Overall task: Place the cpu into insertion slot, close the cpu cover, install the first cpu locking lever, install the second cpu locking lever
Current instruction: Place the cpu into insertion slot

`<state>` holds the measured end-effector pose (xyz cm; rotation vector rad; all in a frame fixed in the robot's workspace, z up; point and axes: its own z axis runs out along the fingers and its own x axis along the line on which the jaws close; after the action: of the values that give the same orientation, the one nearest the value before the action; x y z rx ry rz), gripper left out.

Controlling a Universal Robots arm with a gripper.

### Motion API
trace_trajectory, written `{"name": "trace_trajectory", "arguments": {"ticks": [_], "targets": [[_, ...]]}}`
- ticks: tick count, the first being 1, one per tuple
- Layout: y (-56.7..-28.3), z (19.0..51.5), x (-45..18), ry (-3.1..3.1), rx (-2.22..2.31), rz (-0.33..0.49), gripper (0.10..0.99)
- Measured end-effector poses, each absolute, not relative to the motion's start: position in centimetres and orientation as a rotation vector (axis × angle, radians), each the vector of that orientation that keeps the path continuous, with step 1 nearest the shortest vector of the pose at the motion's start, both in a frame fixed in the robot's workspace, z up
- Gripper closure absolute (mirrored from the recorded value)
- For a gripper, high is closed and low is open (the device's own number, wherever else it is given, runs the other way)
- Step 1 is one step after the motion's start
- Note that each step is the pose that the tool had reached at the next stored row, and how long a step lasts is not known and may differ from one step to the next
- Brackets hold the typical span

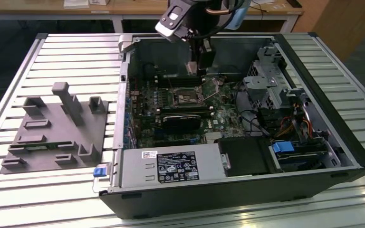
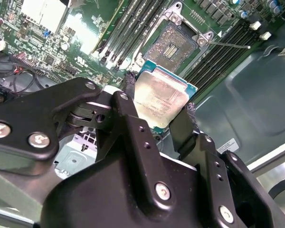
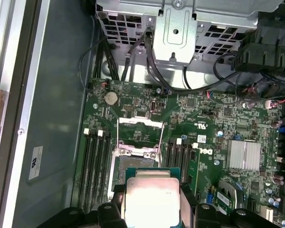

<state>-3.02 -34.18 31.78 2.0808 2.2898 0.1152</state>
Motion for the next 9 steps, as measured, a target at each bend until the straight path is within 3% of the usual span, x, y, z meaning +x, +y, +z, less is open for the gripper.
{"name": "trace_trajectory", "arguments": {"ticks": [9], "targets": [[-34.0, 30.4, -3.1, 2.247, 2.120, 0.117, 0.549]]}}
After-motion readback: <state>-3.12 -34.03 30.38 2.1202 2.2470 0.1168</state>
